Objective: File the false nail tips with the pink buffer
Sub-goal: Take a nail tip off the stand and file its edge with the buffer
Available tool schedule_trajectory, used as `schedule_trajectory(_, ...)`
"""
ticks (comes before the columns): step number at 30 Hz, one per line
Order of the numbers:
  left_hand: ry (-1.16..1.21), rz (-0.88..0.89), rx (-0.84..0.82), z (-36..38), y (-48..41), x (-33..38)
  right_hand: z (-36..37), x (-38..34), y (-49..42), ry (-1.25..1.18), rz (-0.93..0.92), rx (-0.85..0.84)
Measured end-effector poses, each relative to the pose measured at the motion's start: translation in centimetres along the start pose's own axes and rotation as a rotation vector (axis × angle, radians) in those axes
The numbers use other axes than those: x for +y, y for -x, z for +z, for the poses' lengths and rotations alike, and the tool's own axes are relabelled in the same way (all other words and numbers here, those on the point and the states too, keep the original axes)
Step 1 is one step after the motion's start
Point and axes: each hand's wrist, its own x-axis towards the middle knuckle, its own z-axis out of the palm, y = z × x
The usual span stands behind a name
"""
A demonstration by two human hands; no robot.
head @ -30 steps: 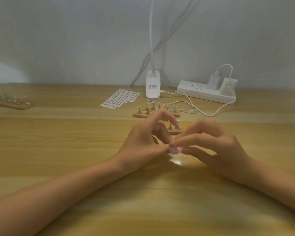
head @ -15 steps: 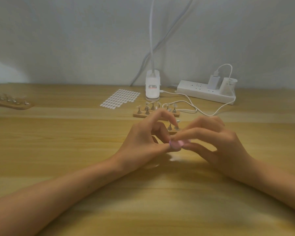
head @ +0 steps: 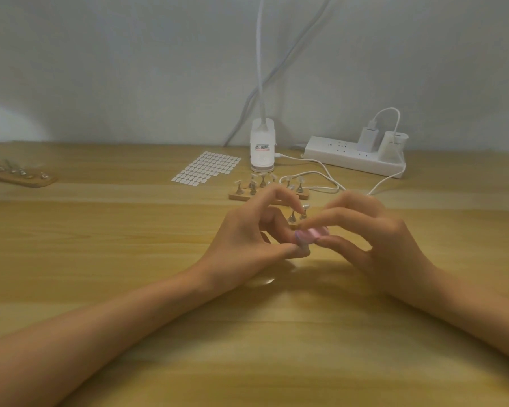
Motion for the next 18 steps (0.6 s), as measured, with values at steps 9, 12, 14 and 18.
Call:
schedule_trajectory(9, 0.003, 0.007, 0.004, 0.07, 0.06, 0.01, -0.05, -0.09, -0.04, -0.013, -0.042, 0.001)
schedule_trajectory(12, 0.005, 0.007, 0.001, 0.07, 0.11, 0.02, 0.05, -0.07, 0.05, -0.031, -0.043, -0.012)
schedule_trajectory(14, 0.012, -0.007, 0.012, 0.03, 0.05, -0.03, -0.08, 0.05, 0.01, -0.014, 0.0, 0.01)
schedule_trajectory(18, 0.013, 0.007, -0.007, 0.08, 0.06, 0.08, 0.17, -0.26, 0.08, -0.053, -0.08, -0.023)
